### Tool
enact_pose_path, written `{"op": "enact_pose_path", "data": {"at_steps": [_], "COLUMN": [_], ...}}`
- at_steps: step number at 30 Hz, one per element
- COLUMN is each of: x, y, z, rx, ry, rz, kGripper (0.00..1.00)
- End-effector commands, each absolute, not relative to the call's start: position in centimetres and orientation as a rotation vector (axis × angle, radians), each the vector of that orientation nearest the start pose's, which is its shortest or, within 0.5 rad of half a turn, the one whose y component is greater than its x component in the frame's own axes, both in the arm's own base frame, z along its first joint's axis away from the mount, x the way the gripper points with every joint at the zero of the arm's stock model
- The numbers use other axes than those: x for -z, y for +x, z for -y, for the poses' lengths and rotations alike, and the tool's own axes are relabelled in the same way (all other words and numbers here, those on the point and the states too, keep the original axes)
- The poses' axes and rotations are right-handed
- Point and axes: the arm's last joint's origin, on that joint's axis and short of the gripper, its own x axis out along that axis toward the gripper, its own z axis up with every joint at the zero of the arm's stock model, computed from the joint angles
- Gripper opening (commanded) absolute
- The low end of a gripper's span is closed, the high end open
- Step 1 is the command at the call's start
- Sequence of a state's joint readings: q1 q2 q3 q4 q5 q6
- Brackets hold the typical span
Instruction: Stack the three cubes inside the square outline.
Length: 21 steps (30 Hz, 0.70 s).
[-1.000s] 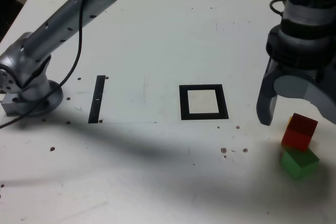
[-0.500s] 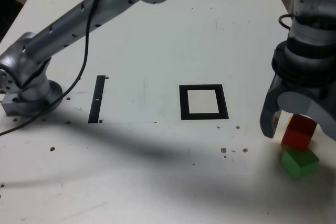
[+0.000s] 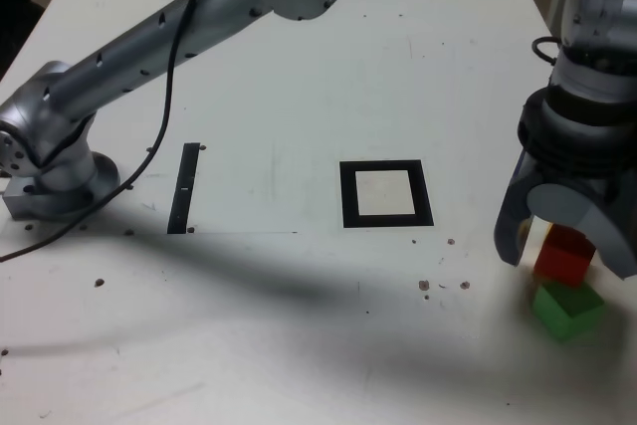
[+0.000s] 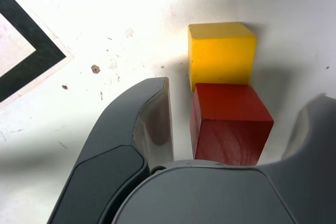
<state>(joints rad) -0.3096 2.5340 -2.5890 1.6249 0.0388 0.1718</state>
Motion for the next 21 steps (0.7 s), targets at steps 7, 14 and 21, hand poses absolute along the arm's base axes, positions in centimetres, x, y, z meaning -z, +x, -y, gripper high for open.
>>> {"op": "enact_pose_path", "data": {"at_steps": [7, 14, 21], "x": [-25.27, -25.32, -25.34], "y": [47.76, 47.75, 47.74], "z": [15.52, 15.63, 15.65], "rx": [0.350, 0.355, 0.358], "ry": [0.427, 0.423, 0.421], "rz": [-1.537, -1.534, -1.534], "kGripper": [0.31, 0.25, 0.25]}}
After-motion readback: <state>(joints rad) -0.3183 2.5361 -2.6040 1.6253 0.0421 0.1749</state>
